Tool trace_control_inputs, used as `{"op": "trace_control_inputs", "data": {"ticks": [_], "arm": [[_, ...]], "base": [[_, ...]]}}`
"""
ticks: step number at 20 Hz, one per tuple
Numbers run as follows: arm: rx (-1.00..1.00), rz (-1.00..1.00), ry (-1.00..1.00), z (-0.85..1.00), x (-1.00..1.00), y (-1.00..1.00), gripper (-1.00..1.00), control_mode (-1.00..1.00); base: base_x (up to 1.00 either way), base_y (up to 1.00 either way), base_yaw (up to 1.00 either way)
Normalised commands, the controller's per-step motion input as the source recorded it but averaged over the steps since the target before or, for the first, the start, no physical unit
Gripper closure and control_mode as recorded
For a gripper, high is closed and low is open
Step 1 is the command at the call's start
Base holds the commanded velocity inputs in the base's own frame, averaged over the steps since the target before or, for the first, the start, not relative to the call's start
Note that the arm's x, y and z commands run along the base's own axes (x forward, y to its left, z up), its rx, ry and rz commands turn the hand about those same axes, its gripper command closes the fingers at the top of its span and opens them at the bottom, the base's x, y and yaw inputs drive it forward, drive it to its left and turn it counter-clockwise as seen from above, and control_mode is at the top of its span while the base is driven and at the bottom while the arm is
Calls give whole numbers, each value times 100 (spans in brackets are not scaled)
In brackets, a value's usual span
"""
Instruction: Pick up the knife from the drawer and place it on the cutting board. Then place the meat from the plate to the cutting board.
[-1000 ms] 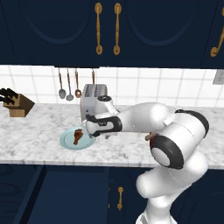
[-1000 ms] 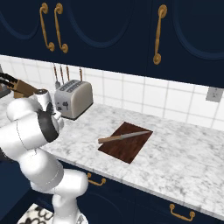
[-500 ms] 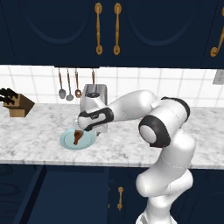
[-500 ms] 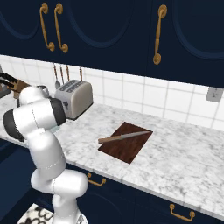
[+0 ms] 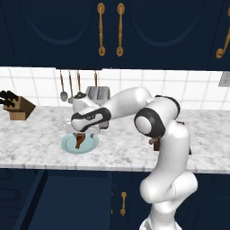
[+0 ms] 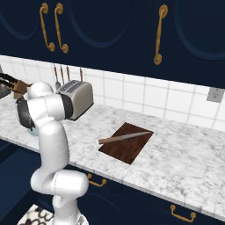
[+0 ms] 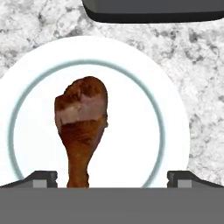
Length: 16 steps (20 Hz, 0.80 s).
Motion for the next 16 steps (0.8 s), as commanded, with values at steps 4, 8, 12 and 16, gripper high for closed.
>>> {"op": "trace_control_inputs", "data": {"ticks": [4, 8, 12, 16], "arm": [[0, 0, 2, -24, 26, 5, -100, -100], [-1, 0, 2, -23, 31, 15, -100, -100], [-1, 0, 1, -32, 19, 3, -100, -100], [-2, 0, 0, -34, 4, 0, -100, -100]], "base": [[0, 0, 0], [0, 0, 0], [0, 0, 0], [0, 0, 0]]}}
